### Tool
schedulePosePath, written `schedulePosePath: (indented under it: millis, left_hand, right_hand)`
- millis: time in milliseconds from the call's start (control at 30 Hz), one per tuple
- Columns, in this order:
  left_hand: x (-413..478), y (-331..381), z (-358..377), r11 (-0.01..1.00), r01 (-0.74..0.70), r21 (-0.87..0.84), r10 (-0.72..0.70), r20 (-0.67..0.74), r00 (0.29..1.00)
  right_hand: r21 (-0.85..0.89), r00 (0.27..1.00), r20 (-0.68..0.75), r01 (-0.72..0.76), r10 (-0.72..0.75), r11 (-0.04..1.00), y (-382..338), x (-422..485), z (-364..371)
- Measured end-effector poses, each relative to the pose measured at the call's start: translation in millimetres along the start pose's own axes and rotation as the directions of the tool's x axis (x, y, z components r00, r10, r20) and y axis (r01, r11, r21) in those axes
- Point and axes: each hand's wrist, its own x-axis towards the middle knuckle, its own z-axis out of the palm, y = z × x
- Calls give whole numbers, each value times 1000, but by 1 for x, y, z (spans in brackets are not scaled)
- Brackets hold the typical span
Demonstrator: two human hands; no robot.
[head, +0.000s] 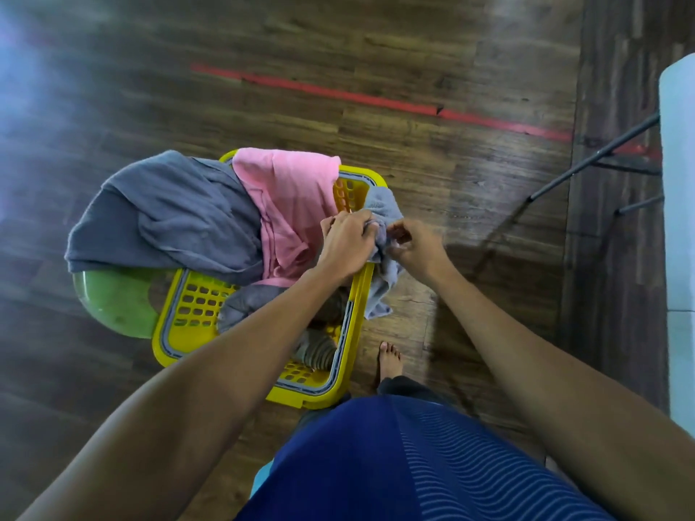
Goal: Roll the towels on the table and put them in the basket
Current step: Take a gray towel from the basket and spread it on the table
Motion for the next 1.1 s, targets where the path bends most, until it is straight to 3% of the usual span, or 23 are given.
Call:
schedulePosePath:
  millis: [167,400,533,600,800,967,1100]
  left_hand:
    - [4,-1,-14,980,106,-170,-85,122,989]
    - [11,-5,-32,946,244,-215,-227,99,969]
    - [16,0,-36,918,330,-221,-320,78,944]
    - [17,0,-37,914,344,-215,-331,95,939]
    - [17,-12,-37,888,380,-257,-364,109,925]
    - [8,-24,-39,983,156,-100,-164,-80,983]
    - [-14,-21,-34,985,-15,-174,-5,-115,993]
  right_hand:
    - [58,998,63,-35,31,998,-6,1,8]
    - [77,971,-238,28,-9,997,-22,-12,8]
    - [-55,998,13,70,-69,996,-28,-30,32]
    - [-61,996,36,81,-79,995,-24,-34,45]
    - [41,980,-172,110,-102,993,-29,-35,49]
    - [91,974,-222,74,-52,993,-39,-30,29]
    - [70,976,-209,84,-68,994,-54,-19,13]
